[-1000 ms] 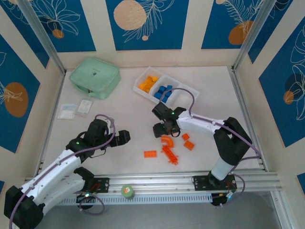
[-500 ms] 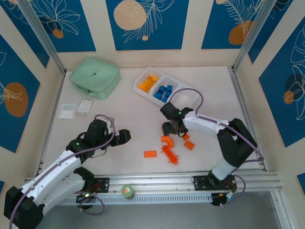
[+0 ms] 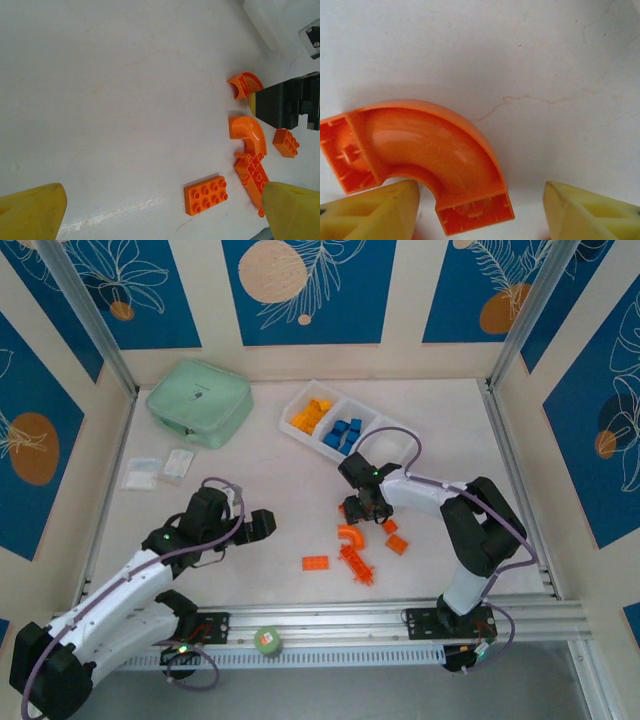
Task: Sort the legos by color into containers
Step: Pick up the lego from the center of the table.
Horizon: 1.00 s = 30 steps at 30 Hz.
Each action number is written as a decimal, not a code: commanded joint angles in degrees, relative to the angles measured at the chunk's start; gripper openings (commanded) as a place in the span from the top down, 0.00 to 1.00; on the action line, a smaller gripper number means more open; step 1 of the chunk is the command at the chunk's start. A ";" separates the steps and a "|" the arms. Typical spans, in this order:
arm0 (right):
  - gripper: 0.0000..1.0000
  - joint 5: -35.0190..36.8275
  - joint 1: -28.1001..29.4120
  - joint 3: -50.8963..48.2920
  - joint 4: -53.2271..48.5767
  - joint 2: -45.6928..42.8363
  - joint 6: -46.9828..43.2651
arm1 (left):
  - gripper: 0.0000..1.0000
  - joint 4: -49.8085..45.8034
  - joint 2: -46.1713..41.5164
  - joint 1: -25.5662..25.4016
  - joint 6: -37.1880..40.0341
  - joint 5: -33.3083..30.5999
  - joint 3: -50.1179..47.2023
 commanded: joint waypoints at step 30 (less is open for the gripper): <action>0.71 -4.99 -2.62 6.39 -2.77 -7.84 -4.47 | 0.01 4.48 6.80 0.79 1.14 3.85 7.31</action>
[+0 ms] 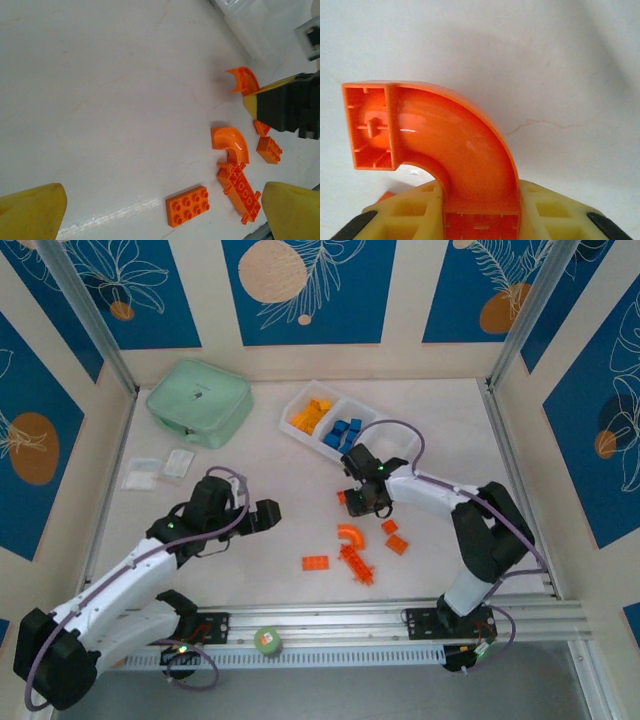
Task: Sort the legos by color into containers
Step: Pick up the lego from the center of the table, then place the lego in the container.
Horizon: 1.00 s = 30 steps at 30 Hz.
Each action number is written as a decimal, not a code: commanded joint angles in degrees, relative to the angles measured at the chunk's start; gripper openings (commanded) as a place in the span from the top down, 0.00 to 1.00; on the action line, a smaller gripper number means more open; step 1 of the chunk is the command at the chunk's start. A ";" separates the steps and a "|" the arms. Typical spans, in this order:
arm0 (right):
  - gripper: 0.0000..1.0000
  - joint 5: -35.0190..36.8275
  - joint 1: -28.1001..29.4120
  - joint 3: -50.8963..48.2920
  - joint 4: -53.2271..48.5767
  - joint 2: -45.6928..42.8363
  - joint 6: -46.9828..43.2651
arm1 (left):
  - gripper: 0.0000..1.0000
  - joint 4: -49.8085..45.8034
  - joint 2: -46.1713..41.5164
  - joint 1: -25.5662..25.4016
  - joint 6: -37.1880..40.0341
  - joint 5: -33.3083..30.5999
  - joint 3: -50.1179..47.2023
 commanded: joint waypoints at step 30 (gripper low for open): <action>0.44 2.49 -16.68 29.19 -7.26 10.77 -1.95 | 0.01 9.77 22.33 0.24 3.82 8.58 16.17</action>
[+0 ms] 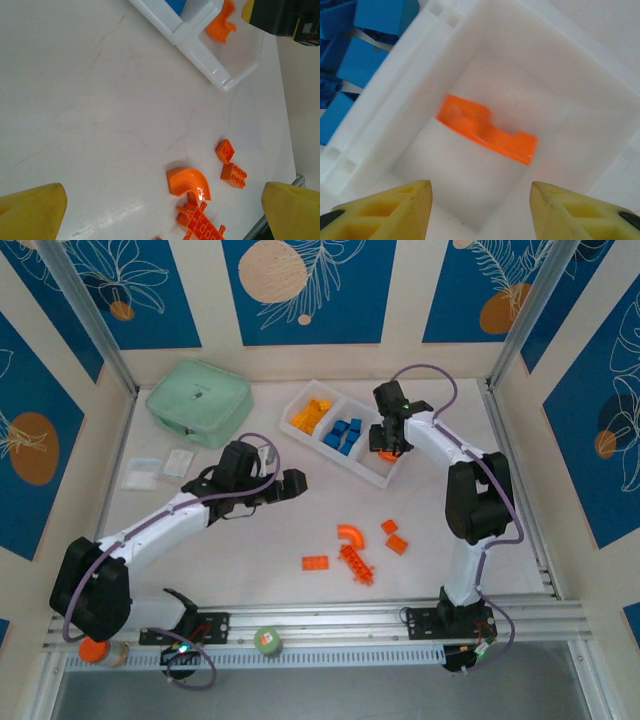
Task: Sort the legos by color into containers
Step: Place the lego in the container, then rotate the lego at the bottom-center of the table.
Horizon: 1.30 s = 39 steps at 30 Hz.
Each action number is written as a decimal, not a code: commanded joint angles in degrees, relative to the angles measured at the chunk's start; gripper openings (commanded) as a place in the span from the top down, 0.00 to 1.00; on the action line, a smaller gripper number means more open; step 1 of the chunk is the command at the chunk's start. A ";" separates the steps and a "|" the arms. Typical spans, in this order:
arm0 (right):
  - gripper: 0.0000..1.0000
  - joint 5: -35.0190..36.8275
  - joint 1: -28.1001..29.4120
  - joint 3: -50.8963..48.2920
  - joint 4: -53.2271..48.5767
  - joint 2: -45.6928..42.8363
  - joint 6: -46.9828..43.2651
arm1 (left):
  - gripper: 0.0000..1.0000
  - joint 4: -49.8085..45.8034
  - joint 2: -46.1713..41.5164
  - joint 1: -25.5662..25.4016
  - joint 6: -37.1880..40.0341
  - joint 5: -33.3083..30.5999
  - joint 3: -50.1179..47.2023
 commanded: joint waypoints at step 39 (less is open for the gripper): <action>0.15 -7.95 25.00 -32.73 4.28 -15.97 8.05 | 0.01 -16.22 -25.54 -9.29 -3.00 -12.41 -12.96</action>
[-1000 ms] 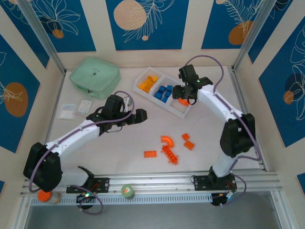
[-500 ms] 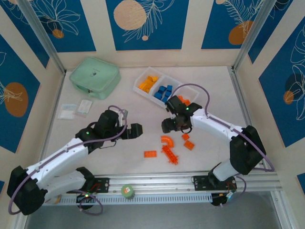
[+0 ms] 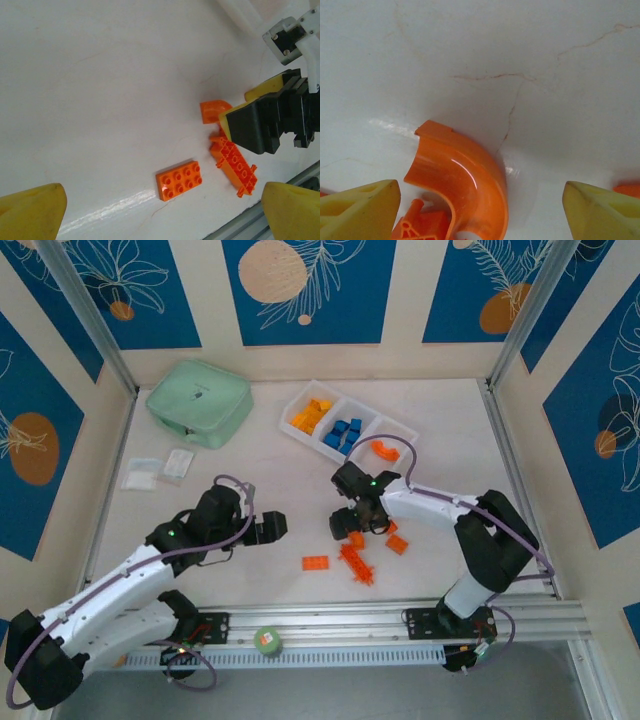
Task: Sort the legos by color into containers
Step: Rotate the lego at the bottom-center of the table.
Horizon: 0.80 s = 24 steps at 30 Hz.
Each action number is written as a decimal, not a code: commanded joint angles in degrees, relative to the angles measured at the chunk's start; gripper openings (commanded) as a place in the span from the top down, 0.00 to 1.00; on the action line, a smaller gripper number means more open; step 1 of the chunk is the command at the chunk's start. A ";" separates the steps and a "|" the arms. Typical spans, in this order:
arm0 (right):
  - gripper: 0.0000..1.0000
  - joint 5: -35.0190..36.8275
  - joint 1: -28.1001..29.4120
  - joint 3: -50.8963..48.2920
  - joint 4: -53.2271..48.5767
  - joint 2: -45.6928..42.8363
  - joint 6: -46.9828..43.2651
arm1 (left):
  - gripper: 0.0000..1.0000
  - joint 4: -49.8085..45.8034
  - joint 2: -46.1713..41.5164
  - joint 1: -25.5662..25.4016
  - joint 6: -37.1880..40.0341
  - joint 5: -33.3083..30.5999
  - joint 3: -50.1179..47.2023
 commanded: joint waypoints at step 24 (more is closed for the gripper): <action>0.19 9.94 1.28 0.34 0.42 6.06 6.41 | 0.01 1.06 6.15 -0.40 2.56 -0.83 1.74</action>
